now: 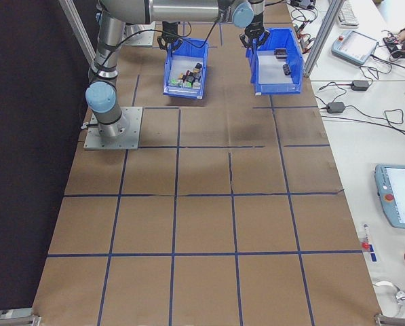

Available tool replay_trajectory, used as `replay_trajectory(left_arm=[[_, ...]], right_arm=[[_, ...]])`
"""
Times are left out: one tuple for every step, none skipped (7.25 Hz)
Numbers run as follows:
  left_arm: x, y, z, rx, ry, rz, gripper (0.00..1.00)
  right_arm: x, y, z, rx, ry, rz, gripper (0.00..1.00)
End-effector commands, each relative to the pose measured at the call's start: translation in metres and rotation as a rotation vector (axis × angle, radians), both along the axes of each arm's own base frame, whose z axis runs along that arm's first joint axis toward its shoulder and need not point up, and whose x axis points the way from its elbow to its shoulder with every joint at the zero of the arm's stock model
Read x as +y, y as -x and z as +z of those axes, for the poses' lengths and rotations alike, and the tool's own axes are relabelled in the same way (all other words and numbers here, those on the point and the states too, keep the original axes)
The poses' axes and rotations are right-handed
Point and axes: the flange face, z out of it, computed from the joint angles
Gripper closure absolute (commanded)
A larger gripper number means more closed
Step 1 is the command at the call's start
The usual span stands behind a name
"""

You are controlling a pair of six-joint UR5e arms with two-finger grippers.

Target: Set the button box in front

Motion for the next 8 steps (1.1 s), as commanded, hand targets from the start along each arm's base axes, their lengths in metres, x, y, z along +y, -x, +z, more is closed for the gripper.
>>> replay_trajectory(left_arm=[[-0.044,-0.059,0.031,-0.053,0.12,-0.031,1.0],[-0.07,-0.093,0.039,-0.057,0.149,-0.061,1.0],[-0.099,-0.122,0.055,-0.066,0.189,-0.058,1.0],[-0.134,-0.146,0.067,-0.075,0.202,-0.045,1.0],[-0.169,-0.155,0.078,-0.078,0.219,-0.058,1.0],[-0.223,-0.152,0.09,-0.079,0.247,-0.063,1.0],[-0.275,-0.146,0.094,-0.077,0.258,-0.064,1.0],[-0.317,-0.136,0.101,-0.065,0.279,-0.071,1.0]], right_arm=[[0.0,0.104,0.03,0.013,-0.011,-0.021,0.99],[0.01,0.148,0.046,0.022,-0.015,-0.018,0.99],[0.021,0.177,0.052,0.031,-0.033,-0.003,0.99],[0.037,0.2,0.05,0.017,-0.05,0.026,0.99],[0.055,0.222,0.051,-0.009,-0.055,0.027,0.99],[0.078,0.241,0.049,-0.012,-0.072,0.066,0.99],[0.104,0.251,0.051,-0.038,-0.069,0.08,0.99],[0.131,0.256,0.047,-0.047,-0.076,0.09,0.99]])
